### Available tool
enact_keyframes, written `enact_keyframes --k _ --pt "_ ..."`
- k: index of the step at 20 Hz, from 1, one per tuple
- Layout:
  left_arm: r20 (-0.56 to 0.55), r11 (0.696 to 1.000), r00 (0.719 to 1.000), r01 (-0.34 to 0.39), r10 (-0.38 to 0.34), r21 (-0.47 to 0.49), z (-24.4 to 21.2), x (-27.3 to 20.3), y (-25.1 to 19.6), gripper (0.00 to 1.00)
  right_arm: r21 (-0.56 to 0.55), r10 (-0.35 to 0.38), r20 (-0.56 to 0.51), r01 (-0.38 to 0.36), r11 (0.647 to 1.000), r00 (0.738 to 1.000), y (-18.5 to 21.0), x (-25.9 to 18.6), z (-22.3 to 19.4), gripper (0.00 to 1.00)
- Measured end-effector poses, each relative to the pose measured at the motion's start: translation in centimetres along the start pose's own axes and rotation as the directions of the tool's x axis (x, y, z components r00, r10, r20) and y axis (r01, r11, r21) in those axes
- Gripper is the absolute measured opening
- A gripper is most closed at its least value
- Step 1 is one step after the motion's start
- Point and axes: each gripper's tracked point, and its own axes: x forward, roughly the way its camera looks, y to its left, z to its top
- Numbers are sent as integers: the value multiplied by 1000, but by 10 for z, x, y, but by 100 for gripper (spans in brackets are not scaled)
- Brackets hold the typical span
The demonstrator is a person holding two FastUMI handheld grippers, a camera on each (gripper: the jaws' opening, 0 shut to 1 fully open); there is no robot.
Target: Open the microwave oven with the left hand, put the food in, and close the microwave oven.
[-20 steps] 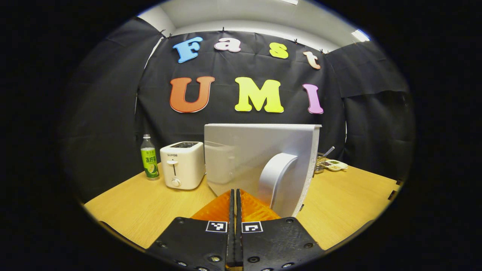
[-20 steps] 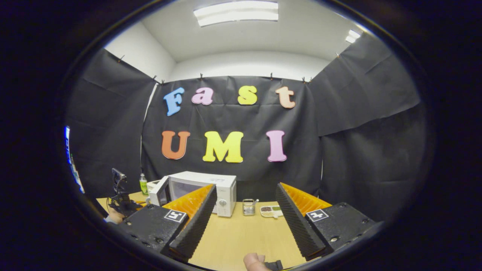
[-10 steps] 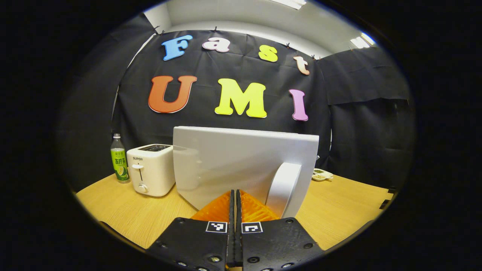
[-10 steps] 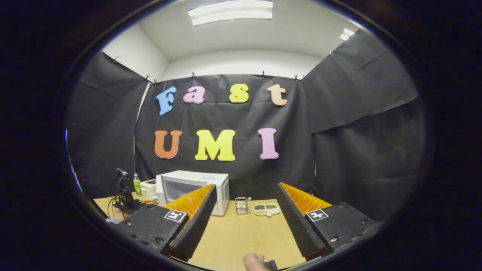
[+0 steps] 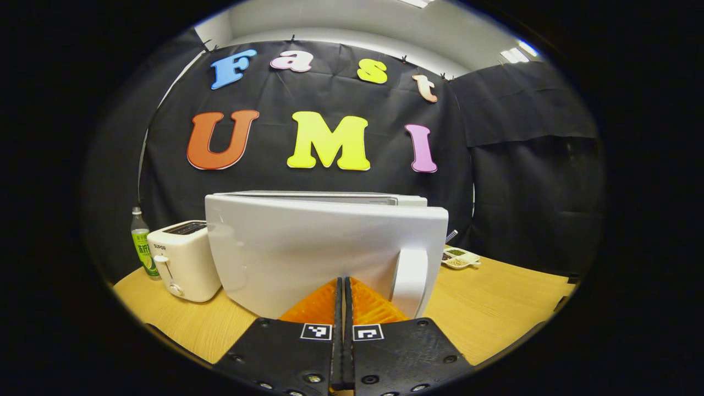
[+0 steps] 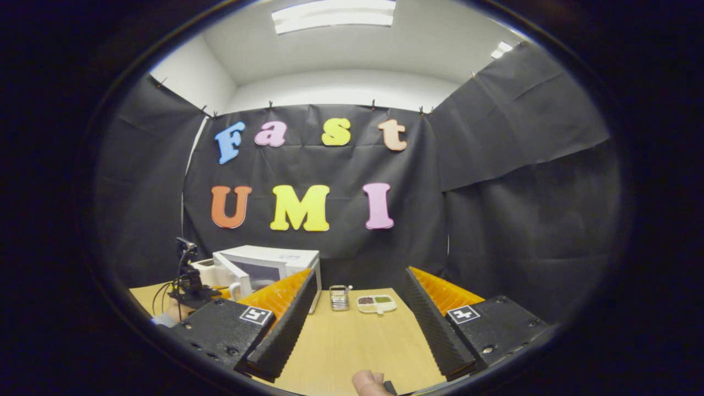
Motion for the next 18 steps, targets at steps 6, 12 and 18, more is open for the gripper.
enact_keyframes --k 6,12,18 --pt "-28 1000 1000 12 -12 -15 3 46 -26 0 26 -2 -30 3 1000 1000 -12 7 -11 92" --pt "-32 999 999 -40 39 -34 10 97 -34 0 25 -12 -49 13 1000 999 -25 20 -23 92" --pt "-54 991 989 -137 136 -15 14 144 -25 0 30 -16 -84 18 999 996 -41 36 -42 92"
